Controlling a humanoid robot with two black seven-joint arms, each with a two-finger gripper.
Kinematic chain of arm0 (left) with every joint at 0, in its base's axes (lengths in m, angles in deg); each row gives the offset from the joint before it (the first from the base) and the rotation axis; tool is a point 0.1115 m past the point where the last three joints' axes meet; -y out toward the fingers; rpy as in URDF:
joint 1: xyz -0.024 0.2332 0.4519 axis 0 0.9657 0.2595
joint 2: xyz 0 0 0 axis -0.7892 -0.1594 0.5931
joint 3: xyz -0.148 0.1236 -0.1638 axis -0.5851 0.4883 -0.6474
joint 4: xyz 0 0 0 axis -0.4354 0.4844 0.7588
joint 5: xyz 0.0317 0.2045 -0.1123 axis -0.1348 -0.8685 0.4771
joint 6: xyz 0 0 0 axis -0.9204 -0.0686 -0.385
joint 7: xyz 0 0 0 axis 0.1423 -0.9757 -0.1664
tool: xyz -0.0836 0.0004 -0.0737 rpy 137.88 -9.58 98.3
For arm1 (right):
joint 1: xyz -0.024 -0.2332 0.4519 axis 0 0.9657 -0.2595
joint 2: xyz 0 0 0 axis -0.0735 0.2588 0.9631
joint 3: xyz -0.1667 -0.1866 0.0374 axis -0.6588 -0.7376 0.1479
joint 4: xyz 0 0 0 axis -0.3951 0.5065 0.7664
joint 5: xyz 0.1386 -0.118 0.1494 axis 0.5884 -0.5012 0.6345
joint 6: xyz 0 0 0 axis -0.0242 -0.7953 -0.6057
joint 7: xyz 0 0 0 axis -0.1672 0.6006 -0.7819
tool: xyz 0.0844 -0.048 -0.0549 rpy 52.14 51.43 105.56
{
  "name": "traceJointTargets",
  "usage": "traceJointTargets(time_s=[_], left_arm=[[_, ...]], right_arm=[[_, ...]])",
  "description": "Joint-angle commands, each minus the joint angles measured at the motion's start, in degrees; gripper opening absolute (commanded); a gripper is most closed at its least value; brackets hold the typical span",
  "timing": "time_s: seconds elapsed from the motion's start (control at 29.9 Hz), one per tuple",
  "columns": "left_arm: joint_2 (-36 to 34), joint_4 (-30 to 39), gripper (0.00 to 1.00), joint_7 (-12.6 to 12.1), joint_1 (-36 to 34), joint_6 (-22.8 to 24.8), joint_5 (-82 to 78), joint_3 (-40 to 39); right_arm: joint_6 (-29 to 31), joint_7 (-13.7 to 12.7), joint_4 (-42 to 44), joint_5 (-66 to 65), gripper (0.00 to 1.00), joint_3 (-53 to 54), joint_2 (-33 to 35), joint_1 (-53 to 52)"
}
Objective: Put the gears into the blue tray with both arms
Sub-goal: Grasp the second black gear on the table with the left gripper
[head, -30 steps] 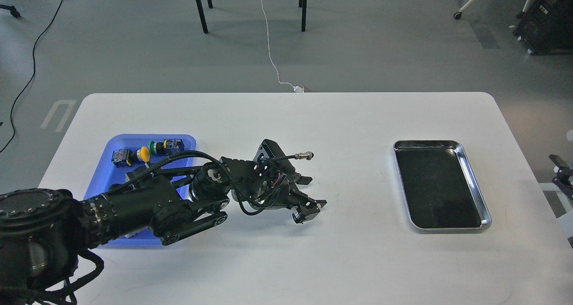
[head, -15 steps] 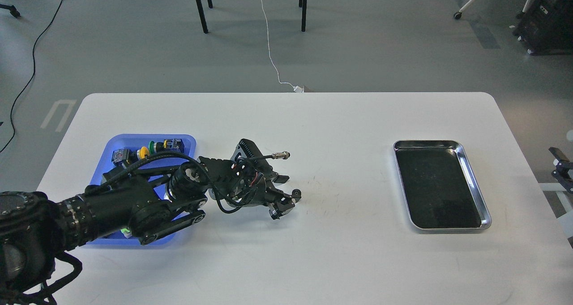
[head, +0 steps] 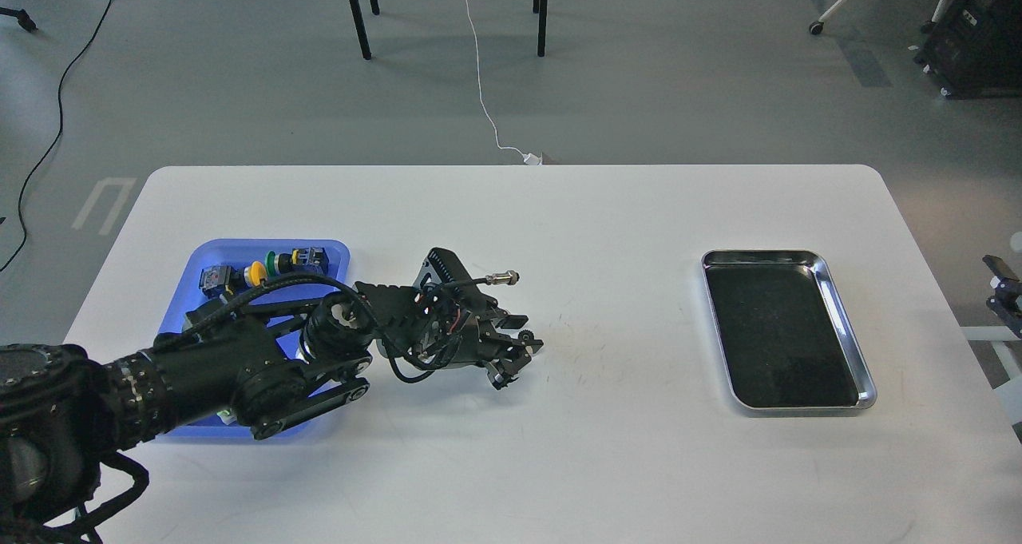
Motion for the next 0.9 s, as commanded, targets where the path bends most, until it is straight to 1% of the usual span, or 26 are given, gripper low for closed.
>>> traceJointTargets(time_s=[0.0,0.3,0.4,0.6,0.87], left_arm=[[0.0,-0.2,0.43,0.0,0.0,0.0,0.0,0.0],[1.2,-0.7,0.42,-0.1,0.1,0.1,-0.2,0.1],[1.7,-0.7,0.4,-0.1,0.3,0.1,-0.3,0.1],[1.7,-0.6,0.27,-0.3,0.5,0.0,-1.0,0.0],[1.0,-0.4,0.17,-0.4,0.7,0.0,-1.1,0.0]], right_arm=[[0.0,0.0,-0.1,0.0,0.97,0.0,0.0,0.0],[0.0,0.0,-0.1,0.0,0.97,0.6,0.0,0.0],[0.0,0.0,-0.1,0.0,0.97,0.6,0.0,0.0],[0.0,0.0,-0.1,0.0,0.97,0.9,0.1,0.0],[0.0,0.0,-0.1,0.0,0.97,1.5,0.2,0.0]])
